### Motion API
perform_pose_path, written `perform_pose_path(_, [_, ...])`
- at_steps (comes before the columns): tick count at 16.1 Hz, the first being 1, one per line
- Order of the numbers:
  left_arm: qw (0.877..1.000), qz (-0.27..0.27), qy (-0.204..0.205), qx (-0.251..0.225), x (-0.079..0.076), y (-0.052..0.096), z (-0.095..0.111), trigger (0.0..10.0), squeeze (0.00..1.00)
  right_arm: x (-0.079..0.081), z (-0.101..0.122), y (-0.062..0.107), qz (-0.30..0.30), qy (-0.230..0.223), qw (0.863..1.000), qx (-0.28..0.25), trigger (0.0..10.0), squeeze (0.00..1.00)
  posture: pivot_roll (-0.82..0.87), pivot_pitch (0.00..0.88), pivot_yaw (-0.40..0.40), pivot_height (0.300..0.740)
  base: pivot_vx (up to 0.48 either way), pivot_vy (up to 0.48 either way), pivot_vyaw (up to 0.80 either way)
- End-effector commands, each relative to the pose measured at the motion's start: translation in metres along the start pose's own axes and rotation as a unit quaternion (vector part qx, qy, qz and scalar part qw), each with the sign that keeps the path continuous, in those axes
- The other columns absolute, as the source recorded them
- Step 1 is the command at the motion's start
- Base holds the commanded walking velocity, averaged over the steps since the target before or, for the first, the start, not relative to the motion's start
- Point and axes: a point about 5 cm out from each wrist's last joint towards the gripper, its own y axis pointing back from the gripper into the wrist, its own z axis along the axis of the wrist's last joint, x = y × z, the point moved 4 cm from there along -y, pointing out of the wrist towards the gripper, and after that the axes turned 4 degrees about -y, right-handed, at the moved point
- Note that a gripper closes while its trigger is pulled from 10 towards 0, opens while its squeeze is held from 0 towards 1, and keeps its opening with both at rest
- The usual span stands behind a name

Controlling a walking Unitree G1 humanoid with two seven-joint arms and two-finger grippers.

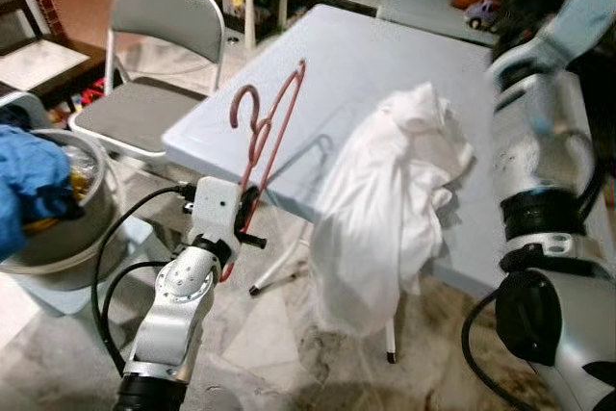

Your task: Hang hanger

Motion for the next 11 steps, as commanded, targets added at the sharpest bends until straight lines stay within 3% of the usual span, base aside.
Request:
perform_pose_path(1, [1.000, -0.006, -0.003, 0.006, -0.003, -0.001, -0.002, 10.0, 0.00, -0.008, -0.012, 0.005, -0.010, 0.017, 1.000, 0.020, 10.0, 0.00, 0.31, 0.092, -0.140, 0.740, 0.000, 0.000, 0.00])
perform_pose_path(2, [1.000, -0.005, -0.003, 0.007, -0.003, 0.000, -0.002, 10.0, 0.00, -0.011, -0.025, 0.012, -0.008, 0.039, 0.998, 0.039, 10.0, 1.00, 0.30, 0.093, -0.141, 0.740, 0.000, 0.000, 0.00])
perform_pose_path(4, [1.000, -0.006, 0.000, 0.008, -0.004, 0.001, -0.003, 10.0, 0.00, -0.013, -0.040, 0.026, 0.011, 0.058, 0.996, 0.059, 10.0, 1.00, 0.30, 0.092, -0.139, 0.740, 0.000, 0.000, 0.00])
perform_pose_path(9, [1.000, -0.016, -0.004, 0.003, -0.003, 0.001, -0.002, 10.0, 0.00, -0.026, -0.053, 0.066, 0.033, 0.074, 0.993, 0.088, 10.0, 1.00, 0.29, 0.093, -0.148, 0.740, 0.000, 0.000, 0.00])
perform_pose_path(11, [0.999, -0.031, -0.018, 0.003, -0.003, 0.005, -0.004, 10.0, 0.00, -0.038, -0.056, 0.098, 0.039, 0.070, 0.990, 0.116, 10.0, 1.00, 0.29, 0.098, -0.154, 0.740, 0.000, 0.000, 0.00])
